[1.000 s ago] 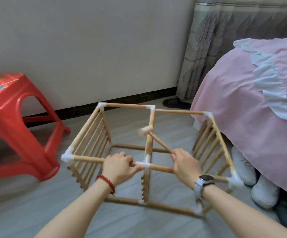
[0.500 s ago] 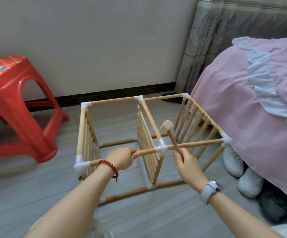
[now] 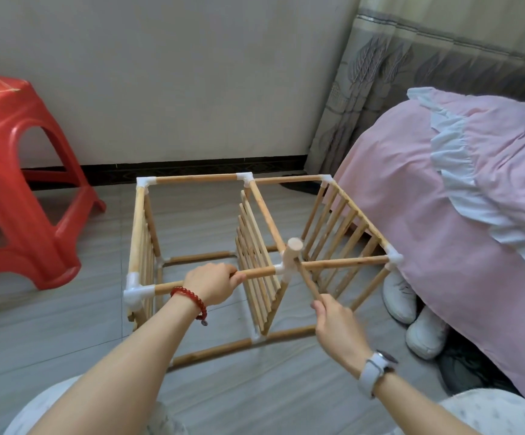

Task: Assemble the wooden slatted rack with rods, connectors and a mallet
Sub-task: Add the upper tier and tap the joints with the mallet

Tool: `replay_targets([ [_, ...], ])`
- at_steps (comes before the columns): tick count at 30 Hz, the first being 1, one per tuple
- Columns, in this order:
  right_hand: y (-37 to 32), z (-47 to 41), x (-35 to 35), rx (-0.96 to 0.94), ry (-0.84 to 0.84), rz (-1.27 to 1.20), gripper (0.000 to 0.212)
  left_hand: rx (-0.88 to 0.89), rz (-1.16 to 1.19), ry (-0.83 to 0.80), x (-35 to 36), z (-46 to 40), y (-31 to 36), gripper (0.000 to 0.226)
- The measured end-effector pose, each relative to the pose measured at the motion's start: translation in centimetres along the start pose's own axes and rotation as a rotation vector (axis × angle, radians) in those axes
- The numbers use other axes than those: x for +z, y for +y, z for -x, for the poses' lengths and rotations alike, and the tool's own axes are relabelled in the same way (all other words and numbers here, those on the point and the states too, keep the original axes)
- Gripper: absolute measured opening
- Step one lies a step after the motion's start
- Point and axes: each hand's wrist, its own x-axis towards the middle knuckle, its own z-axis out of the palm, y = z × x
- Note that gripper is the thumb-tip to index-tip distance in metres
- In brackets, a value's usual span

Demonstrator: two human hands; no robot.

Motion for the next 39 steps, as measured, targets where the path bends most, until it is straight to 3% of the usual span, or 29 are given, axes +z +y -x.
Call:
replay_targets([
  [2, 0.2, -0.8, -0.4, -0.046, 0.028, -0.056, 0.021, 0.000, 0.014, -0.018, 0.0, -0.2, 0.1, 0.036],
  [5, -2.2, -2.1, -3.9, -0.255, 0.446, -0.361, 0.015, -0.004, 0.027, -0.020, -0.4, -0.5, 0.1, 0.036],
  [6, -2.4, -1.5, -4.1, -0.270, 0.475, -0.411, 0.015, -0.006, 0.024, -0.029, -0.3, -0.5, 0.1, 0.037],
  [7, -1.9, -0.7, -3.2, -0.226, 0.429, -0.412, 0.016, -0.007, 0.023, -0.039, -0.2, -0.5, 0.2, 0.038],
  [10, 0.1, 1.2, 0.1, 0.003, -0.043, -0.051, 0.018, -0.013, 0.046, -0.070, -0.2, -0.6, 0.2, 0.039],
  [11, 0.4, 0.7, -0.3, 0.009, -0.036, -0.067, 0.019, -0.013, 0.047, -0.074, -0.3, -0.7, 0.3, 0.039],
  [12, 0.1, 0.0, -1.6, 0.001, 0.020, -0.163, 0.021, -0.010, 0.044, -0.074, -0.4, -0.6, 0.3, 0.039],
  [16, -2.8, -1.3, -6.3, -0.236, 0.551, -0.491, 0.021, -0.015, 0.029, -0.062, -0.6, -0.4, 0.5, 0.037],
  [17, -2.5, -0.7, -5.2, -0.218, 0.561, -0.467, 0.020, -0.017, 0.034, -0.068, -0.6, -0.4, 0.6, 0.037],
  [18, -2.1, 0.1, -3.4, -0.136, 0.460, -0.438, 0.021, -0.019, 0.042, -0.076, -0.7, -0.3, 0.6, 0.038],
  [20, -0.5, 0.8, 0.4, 0.091, 0.068, -0.228, 0.024, -0.023, 0.061, -0.091, -0.7, -0.3, 0.7, 0.038],
  [21, -0.1, 0.7, 0.7, 0.134, -0.012, -0.167, 0.025, -0.022, 0.068, -0.097, -0.6, -0.3, 0.7, 0.037],
  [23, -0.4, -0.3, -1.7, 0.095, 0.102, -0.277, 0.027, -0.016, 0.066, -0.094, -0.4, -0.2, 0.8, 0.036],
  [27, -2.8, -1.7, -7.6, -0.218, 0.605, -0.477, 0.023, -0.028, 0.074, -0.101, -0.5, -0.3, 0.7, 0.036],
  [28, -2.4, -1.3, -6.6, -0.225, 0.633, -0.479, 0.021, -0.027, 0.077, -0.100, -0.5, -0.3, 0.8, 0.037],
  [29, -1.8, -0.6, -4.7, -0.153, 0.552, -0.451, 0.020, -0.028, 0.078, -0.097, -0.5, -0.3, 0.9, 0.038],
  [31, 0.1, 0.6, -0.4, 0.074, 0.109, -0.218, 0.021, -0.034, 0.082, -0.099, -0.5, -0.2, 1.0, 0.040],
  [32, 0.8, 0.8, 0.4, 0.119, -0.025, -0.105, 0.022, -0.035, 0.078, -0.101, -0.3, -0.2, 1.0, 0.040],
  [33, 1.2, 0.7, 0.0, 0.116, -0.026, -0.096, 0.023, -0.033, 0.071, -0.099, -0.1, -0.1, 1.1, 0.039],
  [37, -2.0, -1.6, -8.3, -0.152, 0.403, -0.394, 0.027, -0.036, 0.081, -0.094, -0.3, -0.3, 0.8, 0.036],
  [39, -3.1, -1.8, -9.2, -0.265, 0.567, -0.516, 0.026, -0.043, 0.088, -0.105, -0.4, -0.2, 0.7, 0.039],
])
